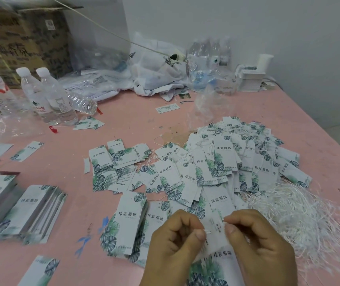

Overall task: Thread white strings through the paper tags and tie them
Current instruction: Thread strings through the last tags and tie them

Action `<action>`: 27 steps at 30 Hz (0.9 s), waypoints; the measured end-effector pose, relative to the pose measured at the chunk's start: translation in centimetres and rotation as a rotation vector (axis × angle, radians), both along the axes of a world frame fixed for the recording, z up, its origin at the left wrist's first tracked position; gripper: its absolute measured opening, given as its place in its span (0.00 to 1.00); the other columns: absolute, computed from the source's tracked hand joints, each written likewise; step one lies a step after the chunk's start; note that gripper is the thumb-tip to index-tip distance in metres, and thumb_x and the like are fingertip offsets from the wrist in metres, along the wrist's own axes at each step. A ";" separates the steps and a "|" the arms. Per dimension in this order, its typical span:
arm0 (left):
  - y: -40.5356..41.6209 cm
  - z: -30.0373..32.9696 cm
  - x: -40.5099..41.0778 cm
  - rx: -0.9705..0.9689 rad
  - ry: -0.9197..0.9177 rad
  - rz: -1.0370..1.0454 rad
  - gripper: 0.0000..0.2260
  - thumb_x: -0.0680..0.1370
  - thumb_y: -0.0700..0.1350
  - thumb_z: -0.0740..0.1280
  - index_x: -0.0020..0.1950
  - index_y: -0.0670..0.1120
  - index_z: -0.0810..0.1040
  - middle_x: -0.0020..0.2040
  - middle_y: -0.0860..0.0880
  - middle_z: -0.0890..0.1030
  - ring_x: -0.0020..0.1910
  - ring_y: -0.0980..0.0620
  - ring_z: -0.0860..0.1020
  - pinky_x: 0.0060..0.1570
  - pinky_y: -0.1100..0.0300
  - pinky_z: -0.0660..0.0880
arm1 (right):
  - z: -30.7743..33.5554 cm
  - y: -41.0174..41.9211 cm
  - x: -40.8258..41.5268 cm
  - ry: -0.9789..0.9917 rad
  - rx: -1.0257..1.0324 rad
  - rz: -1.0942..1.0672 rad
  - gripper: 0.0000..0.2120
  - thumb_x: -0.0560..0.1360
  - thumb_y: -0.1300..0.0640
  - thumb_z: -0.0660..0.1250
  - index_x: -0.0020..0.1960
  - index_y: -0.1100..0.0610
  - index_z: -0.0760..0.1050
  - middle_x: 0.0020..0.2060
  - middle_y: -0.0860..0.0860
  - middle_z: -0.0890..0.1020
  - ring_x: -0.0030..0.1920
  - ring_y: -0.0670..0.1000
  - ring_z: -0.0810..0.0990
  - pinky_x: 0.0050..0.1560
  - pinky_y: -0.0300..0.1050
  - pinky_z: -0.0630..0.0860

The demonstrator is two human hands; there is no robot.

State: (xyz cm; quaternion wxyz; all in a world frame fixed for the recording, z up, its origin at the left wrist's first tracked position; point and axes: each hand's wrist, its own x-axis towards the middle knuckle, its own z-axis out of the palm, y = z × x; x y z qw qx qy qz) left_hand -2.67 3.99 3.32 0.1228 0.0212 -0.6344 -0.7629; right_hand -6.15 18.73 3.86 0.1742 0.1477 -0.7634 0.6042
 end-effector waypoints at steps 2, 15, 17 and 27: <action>0.0 0.2 0.0 0.016 -0.002 -0.007 0.07 0.67 0.53 0.74 0.34 0.53 0.80 0.26 0.54 0.72 0.27 0.58 0.67 0.29 0.68 0.65 | 0.9 -0.2 0.2 0.098 0.080 0.014 0.06 0.70 0.58 0.70 0.43 0.47 0.79 0.40 0.43 0.80 0.38 0.43 0.79 0.40 0.28 0.72; 0.3 -0.4 0.0 -0.036 -0.042 0.020 0.04 0.66 0.50 0.74 0.35 0.51 0.82 0.26 0.54 0.70 0.27 0.56 0.67 0.28 0.66 0.65 | 1.3 -1.1 1.5 -0.203 -0.112 0.074 0.07 0.66 0.56 0.73 0.39 0.44 0.83 0.31 0.49 0.84 0.32 0.45 0.83 0.37 0.30 0.77; 0.3 -0.4 -0.1 -0.044 -0.037 0.034 0.04 0.65 0.50 0.73 0.35 0.50 0.82 0.27 0.55 0.70 0.27 0.57 0.67 0.30 0.66 0.66 | 1.3 -1.2 1.6 -0.263 -0.149 0.061 0.08 0.62 0.55 0.71 0.38 0.44 0.84 0.30 0.52 0.84 0.32 0.46 0.83 0.37 0.31 0.78; 0.4 -0.3 -0.1 -0.027 -0.066 0.061 0.06 0.65 0.50 0.74 0.34 0.49 0.82 0.25 0.55 0.70 0.26 0.56 0.66 0.28 0.66 0.64 | 1.6 -1.4 1.5 -0.277 -0.084 0.085 0.06 0.61 0.52 0.71 0.36 0.43 0.83 0.30 0.51 0.84 0.31 0.46 0.83 0.37 0.30 0.77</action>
